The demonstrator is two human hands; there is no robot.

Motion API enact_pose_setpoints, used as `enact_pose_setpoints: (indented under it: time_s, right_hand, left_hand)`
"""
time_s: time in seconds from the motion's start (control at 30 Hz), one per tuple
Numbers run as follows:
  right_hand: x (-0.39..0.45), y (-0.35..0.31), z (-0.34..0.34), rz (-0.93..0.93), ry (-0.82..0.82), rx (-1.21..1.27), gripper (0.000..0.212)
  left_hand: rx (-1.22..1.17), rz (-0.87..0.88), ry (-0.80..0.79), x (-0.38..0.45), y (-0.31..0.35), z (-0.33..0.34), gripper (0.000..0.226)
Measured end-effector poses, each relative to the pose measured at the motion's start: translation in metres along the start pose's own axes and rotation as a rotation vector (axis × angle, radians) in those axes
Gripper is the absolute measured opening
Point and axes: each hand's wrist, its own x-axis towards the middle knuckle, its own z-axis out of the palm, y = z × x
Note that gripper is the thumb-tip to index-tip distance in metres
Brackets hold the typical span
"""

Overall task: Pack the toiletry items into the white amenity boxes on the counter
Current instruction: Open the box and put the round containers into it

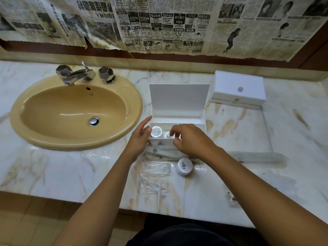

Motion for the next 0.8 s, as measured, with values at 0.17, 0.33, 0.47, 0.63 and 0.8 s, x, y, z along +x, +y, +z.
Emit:
enact_pose_setpoints:
  time_s: [0.17,0.33,0.47,0.63,0.8]
  right_hand:
    - [-0.018,0.009,0.003,0.047,-0.104,-0.041,0.026]
    - [-0.030,0.013,0.009,0.028,-0.169,-0.114,0.030]
    - [-0.039,0.014,0.014,0.007,-0.193,-0.149,0.037]
    - [-0.043,0.014,0.023,-0.061,-0.207,-0.268,0.044]
    - [-0.045,0.016,0.030,-0.069,-0.229,-0.295,0.038]
  left_hand:
    - [0.003,-0.013,0.005,-0.003,0.005,0.001,0.039]
    - [0.027,-0.007,0.027,-0.008,0.009,0.004,0.042]
    - [0.037,-0.008,0.024,-0.011,0.013,0.005,0.042]
    - [0.037,-0.019,0.018,-0.012,0.015,0.006,0.042]
    - [0.026,-0.028,0.018,-0.010,0.013,0.005,0.041]
